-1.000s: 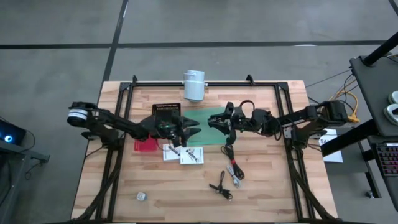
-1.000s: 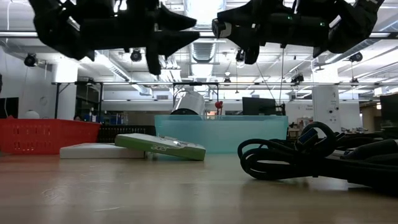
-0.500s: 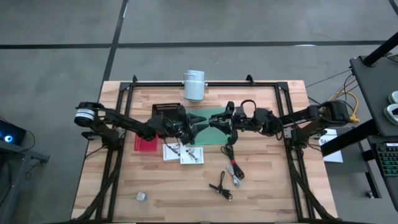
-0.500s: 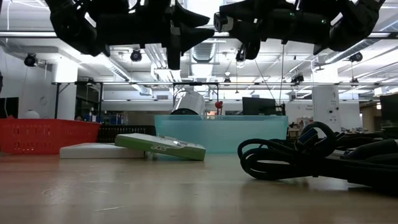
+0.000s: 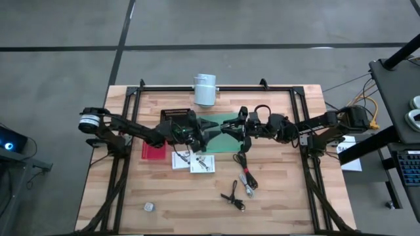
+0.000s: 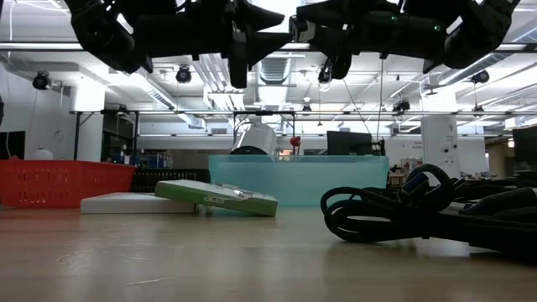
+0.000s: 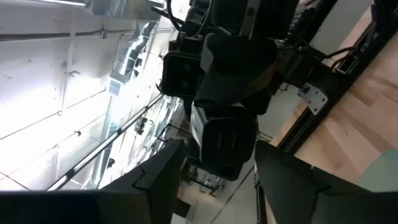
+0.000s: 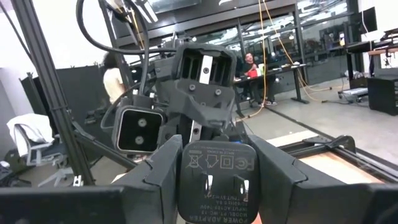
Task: Pick and place items into bin
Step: Put the black adapter into the red bin
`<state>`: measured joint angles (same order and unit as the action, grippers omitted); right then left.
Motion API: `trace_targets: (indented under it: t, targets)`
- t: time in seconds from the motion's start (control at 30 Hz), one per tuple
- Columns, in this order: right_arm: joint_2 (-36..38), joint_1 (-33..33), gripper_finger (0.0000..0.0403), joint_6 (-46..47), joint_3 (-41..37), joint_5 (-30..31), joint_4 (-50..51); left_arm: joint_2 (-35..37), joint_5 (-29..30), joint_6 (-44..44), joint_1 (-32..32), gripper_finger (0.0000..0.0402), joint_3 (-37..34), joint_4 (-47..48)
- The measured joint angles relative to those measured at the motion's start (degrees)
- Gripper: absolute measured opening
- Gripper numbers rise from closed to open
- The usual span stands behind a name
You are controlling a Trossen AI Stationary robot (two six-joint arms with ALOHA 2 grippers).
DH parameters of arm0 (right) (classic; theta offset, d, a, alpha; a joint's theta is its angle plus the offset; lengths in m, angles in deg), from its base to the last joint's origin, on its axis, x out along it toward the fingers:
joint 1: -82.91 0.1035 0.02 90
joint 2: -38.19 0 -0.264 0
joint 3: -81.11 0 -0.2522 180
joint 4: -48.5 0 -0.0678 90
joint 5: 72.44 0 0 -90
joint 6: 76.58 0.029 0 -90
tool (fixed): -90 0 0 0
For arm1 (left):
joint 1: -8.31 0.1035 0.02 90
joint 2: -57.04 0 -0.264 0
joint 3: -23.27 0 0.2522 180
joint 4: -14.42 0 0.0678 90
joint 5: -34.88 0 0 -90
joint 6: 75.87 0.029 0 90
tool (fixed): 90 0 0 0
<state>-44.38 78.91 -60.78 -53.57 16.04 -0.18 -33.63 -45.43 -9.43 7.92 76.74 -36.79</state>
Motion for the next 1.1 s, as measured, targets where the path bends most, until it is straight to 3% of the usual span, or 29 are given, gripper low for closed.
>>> trace_targets:
  t: [0.23,0.77,0.93,1.1]
  targets:
    - [0.00,0.00,0.0137,-0.46,0.60,0.00,-0.10,-0.37,-0.99,-0.07,0.00,0.0250,0.59,-0.04]
    - [0.00,0.00,0.0137,-1.53,1.31,-0.18,0.93,-4.55,-0.17,-0.04,0.00,0.0253,5.84,-0.48]
    - [0.00,0.00,0.0137,-2.09,1.44,-0.04,0.78,-4.60,0.07,0.11,0.00,0.0236,6.08,-0.49]
    - [0.00,0.00,0.0137,-2.71,1.66,-0.02,0.71,-4.64,0.55,0.35,0.00,0.0184,6.34,-0.11]
